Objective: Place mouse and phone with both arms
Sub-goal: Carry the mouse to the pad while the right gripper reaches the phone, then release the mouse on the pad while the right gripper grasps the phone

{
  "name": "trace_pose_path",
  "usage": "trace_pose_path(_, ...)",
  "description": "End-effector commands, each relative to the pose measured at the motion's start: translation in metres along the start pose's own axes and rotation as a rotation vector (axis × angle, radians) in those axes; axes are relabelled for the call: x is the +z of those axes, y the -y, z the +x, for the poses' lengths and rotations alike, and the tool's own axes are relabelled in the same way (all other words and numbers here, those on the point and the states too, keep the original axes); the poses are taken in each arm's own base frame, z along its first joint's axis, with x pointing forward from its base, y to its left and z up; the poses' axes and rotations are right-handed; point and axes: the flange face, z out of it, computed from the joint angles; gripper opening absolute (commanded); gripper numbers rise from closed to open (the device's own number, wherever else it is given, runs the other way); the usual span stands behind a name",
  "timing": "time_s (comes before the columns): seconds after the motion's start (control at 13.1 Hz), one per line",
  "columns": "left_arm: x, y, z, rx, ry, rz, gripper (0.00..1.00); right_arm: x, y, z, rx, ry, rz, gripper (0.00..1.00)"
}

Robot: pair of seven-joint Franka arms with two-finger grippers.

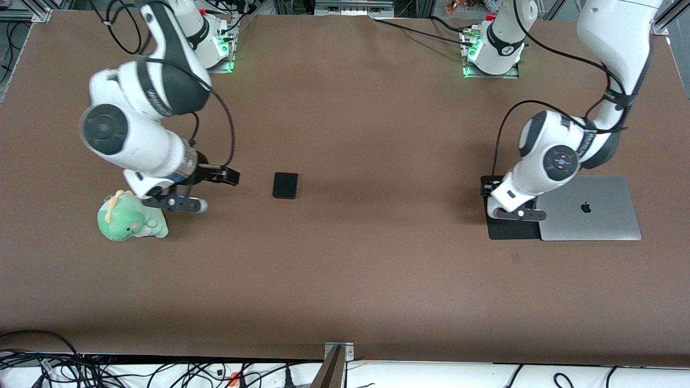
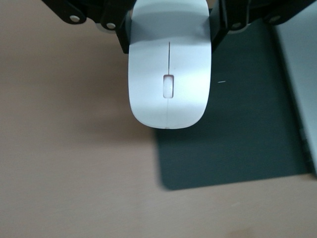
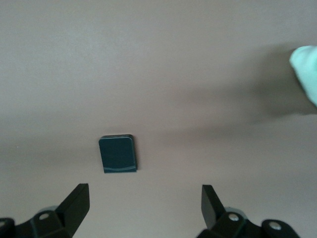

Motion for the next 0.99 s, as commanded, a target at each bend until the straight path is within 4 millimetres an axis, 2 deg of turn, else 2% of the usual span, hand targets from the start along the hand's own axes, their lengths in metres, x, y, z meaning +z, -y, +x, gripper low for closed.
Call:
trace_pose_path(0.0,0.012,0.018,-0.001,0.018,0.005,0.015,0.45,0.047,0.02,-0.015,0.02,-0.021,0.0,1.0)
trace_pose_path(0.15,0.025,0.047,0.002,0.02,0.008,0.048,0.47,0.081,0.038,-0.022,-0.006,-0.05,0.008,1.0)
trace_pose_path(0.3,0.027,0.048,0.005,0.007,0.007,0.044,0.66,0.117,0.066,-0.032,0.015,-0.075,0.007,1.0)
trace_pose_path(0.38,0.029,0.047,0.007,-0.002,0.01,0.036,1.0,0.132,0.074,-0.036,0.004,-0.079,0.0,1.0)
trace_pose_path(0.53,0.023,0.051,0.013,-0.027,0.003,0.024,1.0,0.157,0.076,-0.044,-0.013,-0.098,0.001,1.0)
trace_pose_path(0.76,0.0,0.054,0.023,-0.024,-0.019,0.033,1.0,0.188,0.078,-0.055,-0.041,-0.115,-0.01,1.0)
trace_pose_path(0.91,-0.039,0.057,0.025,-0.029,-0.045,0.054,1.0,0.21,0.076,-0.061,-0.068,-0.126,-0.028,1.0)
